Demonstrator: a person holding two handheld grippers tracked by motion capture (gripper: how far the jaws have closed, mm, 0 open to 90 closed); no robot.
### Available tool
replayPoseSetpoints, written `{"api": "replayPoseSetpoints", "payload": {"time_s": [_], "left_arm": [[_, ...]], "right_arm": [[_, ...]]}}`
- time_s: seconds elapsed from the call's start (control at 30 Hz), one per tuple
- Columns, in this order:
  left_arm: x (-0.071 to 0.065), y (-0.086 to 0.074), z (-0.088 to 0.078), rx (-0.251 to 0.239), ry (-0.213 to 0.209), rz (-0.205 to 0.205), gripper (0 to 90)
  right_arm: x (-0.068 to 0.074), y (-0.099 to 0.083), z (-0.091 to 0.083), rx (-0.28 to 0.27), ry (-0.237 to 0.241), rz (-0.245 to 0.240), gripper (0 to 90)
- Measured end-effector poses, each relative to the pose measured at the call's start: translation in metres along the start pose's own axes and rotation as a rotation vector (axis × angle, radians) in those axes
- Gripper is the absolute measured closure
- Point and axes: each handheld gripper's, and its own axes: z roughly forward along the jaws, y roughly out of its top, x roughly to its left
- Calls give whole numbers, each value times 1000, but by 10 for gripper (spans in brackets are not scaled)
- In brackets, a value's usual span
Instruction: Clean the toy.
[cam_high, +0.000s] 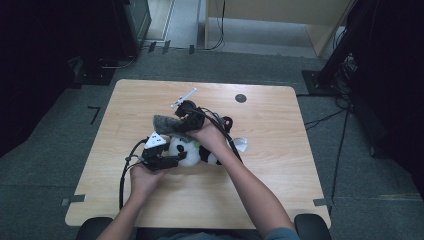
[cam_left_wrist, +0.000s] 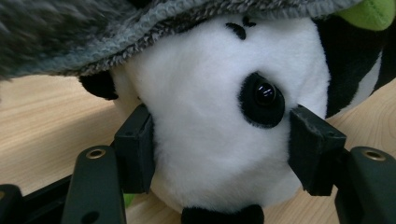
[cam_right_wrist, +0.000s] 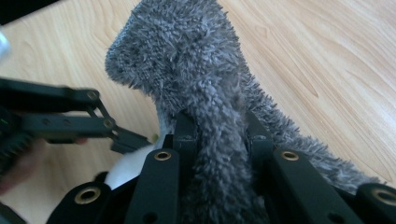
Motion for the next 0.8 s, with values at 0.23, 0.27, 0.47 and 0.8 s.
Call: {"api": "replayPoseSetpoints", "payload": {"time_s": [0.23, 0.27, 0.47, 0.8], "left_arm": [[2, -1, 0, -2, -10, -9, 340], [2, -1, 0, 0, -9, -7, 340], [2, -1, 1, -4, -6, -15, 342], [1, -1, 4, -8, -7, -17, 349]], "right_arm": [[-14, -12, -5, -11, -37, 27, 728], [-16, -13, -7, -10, -39, 33, 728], [-32, -26, -20, -2, -85, 70, 735], [-49, -42, -41, -39, -119, 92, 729]]}}
